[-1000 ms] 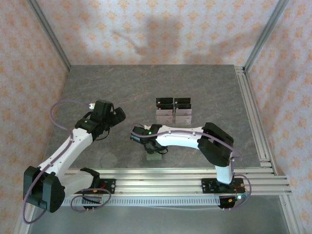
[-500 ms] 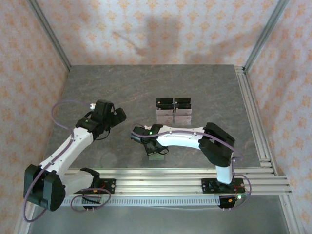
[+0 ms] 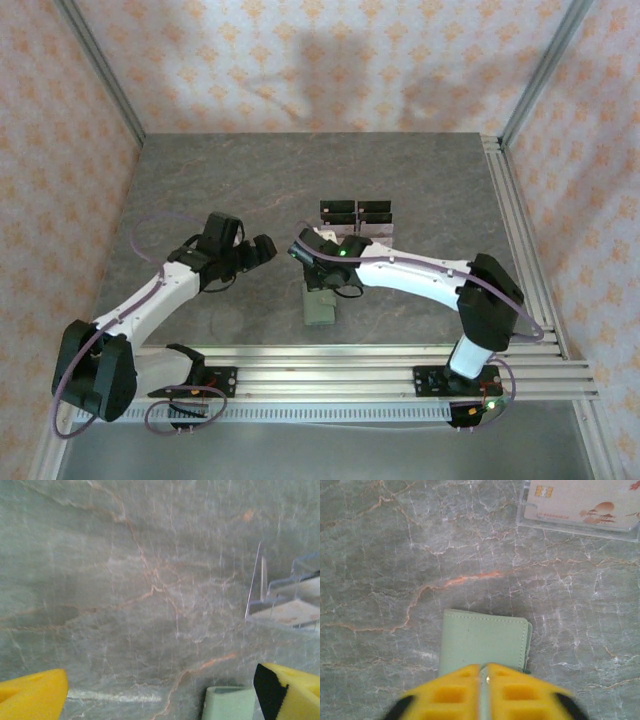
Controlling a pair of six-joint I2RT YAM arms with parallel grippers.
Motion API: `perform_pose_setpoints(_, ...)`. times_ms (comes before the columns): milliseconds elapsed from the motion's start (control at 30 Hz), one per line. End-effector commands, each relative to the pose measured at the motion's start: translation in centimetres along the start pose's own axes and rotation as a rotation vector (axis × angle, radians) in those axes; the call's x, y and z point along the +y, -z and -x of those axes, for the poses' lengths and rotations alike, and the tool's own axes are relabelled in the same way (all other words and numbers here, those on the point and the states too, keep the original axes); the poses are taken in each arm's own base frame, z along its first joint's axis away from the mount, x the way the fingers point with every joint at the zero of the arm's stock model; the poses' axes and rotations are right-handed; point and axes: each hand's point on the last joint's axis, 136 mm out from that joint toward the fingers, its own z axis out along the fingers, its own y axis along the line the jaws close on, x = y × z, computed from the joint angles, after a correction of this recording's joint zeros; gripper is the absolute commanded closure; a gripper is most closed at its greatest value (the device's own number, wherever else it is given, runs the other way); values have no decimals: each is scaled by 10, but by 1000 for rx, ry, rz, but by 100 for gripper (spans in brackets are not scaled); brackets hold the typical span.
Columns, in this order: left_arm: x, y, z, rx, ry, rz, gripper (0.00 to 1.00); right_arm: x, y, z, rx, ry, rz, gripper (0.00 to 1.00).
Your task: Put the credit cards into the card holder
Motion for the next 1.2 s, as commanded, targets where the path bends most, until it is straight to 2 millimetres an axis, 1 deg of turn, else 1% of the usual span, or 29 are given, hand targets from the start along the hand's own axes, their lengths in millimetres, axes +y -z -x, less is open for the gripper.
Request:
perform_pose_setpoints(0,-10,-3,-7,6,-34,-34,2,-8,-9,-15,41,17,-33,57)
perform_pose_setpoints(33,-9,-4,-8,4,-33,-23,2,-9,-10,-18,47,20,-42,53)
perform_pose_setpoints(100,-7,-5,-8,0,-31,-10,2,-12,-13,-23,55,29,-65,52)
perform_pose_setpoints(400,-5,-5,-5,-19,-23,13,2,-4,-31,-40,95,103,-132,51)
perform_pose_setpoints(667,-3,-4,-5,-24,-22,21,2,-9,-43,-45,102,113,-167,53)
perform_pose_setpoints(800,-3,-4,-5,-25,-22,23,2,-12,-50,-48,107,115,-184,55)
perform_pose_setpoints(933,-3,-3,-4,-29,-21,22,2,-17,-54,-54,122,116,-197,60)
perform_pose_setpoints(1167,-4,-2,-3,-33,-23,21,2,-24,-58,-65,140,100,-193,74)
